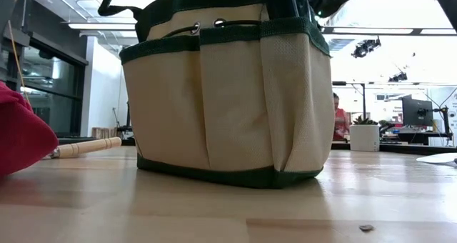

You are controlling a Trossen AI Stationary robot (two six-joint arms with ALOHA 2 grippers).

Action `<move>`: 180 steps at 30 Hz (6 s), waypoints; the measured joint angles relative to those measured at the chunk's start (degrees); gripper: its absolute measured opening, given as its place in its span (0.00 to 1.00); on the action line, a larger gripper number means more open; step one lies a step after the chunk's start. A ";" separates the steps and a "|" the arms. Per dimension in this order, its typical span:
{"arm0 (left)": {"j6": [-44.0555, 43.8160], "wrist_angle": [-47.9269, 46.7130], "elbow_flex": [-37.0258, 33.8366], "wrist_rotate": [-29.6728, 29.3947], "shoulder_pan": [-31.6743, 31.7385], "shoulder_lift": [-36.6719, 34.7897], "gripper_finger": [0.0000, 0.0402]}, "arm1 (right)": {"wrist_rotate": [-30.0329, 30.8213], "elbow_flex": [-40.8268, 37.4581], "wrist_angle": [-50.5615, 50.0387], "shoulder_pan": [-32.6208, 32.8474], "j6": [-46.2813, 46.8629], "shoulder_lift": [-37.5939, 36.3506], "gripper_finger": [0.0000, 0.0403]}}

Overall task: Pick & Place Garden tools in Gardening bag
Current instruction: Put the brown hand rake into the light brown gardening bag

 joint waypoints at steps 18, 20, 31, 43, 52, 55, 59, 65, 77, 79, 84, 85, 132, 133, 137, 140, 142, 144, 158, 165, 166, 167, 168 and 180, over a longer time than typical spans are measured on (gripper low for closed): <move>-19.77 -13.64 -0.02 8.04 -1.80 -8.66 0.15 | 27.97 -0.01 -19.88 9.00 -33.21 -17.09 0.58; -19.92 -15.79 -0.04 8.03 -3.73 -9.63 0.15 | 30.21 -0.01 -20.61 9.79 -32.37 -18.78 0.58; -22.50 -19.10 -4.33 1.77 -18.25 -15.99 0.15 | 37.58 -1.61 -28.87 18.43 -26.22 -25.29 0.58; -36.75 23.18 -51.94 0.63 -34.12 -39.51 0.15 | 58.54 -12.90 -20.34 41.47 -6.47 -31.58 0.58; -41.39 56.74 -76.16 -11.72 -49.17 -45.42 0.15 | 75.55 -15.00 -19.85 57.84 5.78 -31.69 0.58; -42.06 60.32 -78.50 -15.53 -52.83 -43.66 0.15 | 79.81 -15.00 -19.55 61.93 7.50 -31.69 0.58; -41.05 62.63 -78.73 -17.63 -56.30 -40.54 0.15 | 84.11 -15.00 -19.33 65.80 8.87 -31.69 0.58; -40.60 66.00 -78.73 -17.44 -57.01 -33.31 0.15 | 84.61 -15.00 -19.01 69.77 9.06 -31.49 0.58; -37.24 84.12 -78.68 -28.09 -57.00 -17.64 0.15 | 89.36 -15.00 -19.05 76.79 7.80 -31.43 0.58; -35.23 87.77 -78.68 -27.94 -57.00 -16.61 0.15 | 90.18 -14.98 -19.07 77.52 8.61 -31.43 0.58; -31.28 90.97 -78.66 -26.81 -57.00 -15.90 0.15 | 92.69 -14.98 -19.14 79.05 10.23 -31.43 0.58; -30.11 91.40 -78.66 -26.83 -57.00 -15.92 0.15 | 93.24 -14.98 -19.14 79.19 10.54 -31.43 0.58; -41.58 91.51 -78.66 -24.96 -50.21 -13.39 0.15 | 96.15 -14.93 -19.88 79.14 14.48 -31.43 0.58; -41.01 92.39 -78.66 -25.28 -50.21 -13.19 0.15 | 96.15 -14.93 -19.88 79.14 14.48 -31.43 0.58; -40.73 93.00 -78.66 -26.13 -50.18 -13.08 0.15 | 96.15 -14.93 -19.90 79.14 14.63 -31.43 0.58; -40.73 93.00 -78.66 -26.15 -50.18 -13.08 0.15 | 96.15 -14.93 -19.92 79.14 14.65 -31.43 0.58; -40.70 93.60 -78.66 -26.24 -49.81 -13.04 0.15 | 96.15 -14.93 -19.92 79.14 14.65 -31.43 0.58; -40.55 95.19 -78.66 -26.19 -49.38 -13.01 0.15 | 96.15 -14.93 -19.92 79.14 14.66 -31.43 0.58; -42.20 92.44 -78.68 -21.18 -46.88 -13.01 0.15 | 96.13 -14.93 -20.01 79.14 14.87 -31.43 0.58; -40.92 90.10 -78.68 -21.93 -46.82 -13.01 0.15 | 96.14 -14.93 -20.07 79.14 14.63 -31.43 0.58; -40.79 89.65 -78.68 -21.93 -46.82 -13.01 0.15 | 96.13 -14.93 -20.08 79.14 14.61 -31.43 0.58; -40.75 89.32 -78.66 -21.93 -46.84 -13.01 0.15 | 96.13 -14.93 -20.10 79.14 14.61 -31.43 0.58; -40.70 89.22 -78.67 -21.80 -46.84 -13.01 0.15 | 96.13 -14.93 -20.12 79.14 14.61 -31.43 0.58; -35.42 90.98 -78.66 -22.29 -46.84 -11.81 0.15 | 96.78 -14.93 -20.60 79.14 14.48 -31.42 0.58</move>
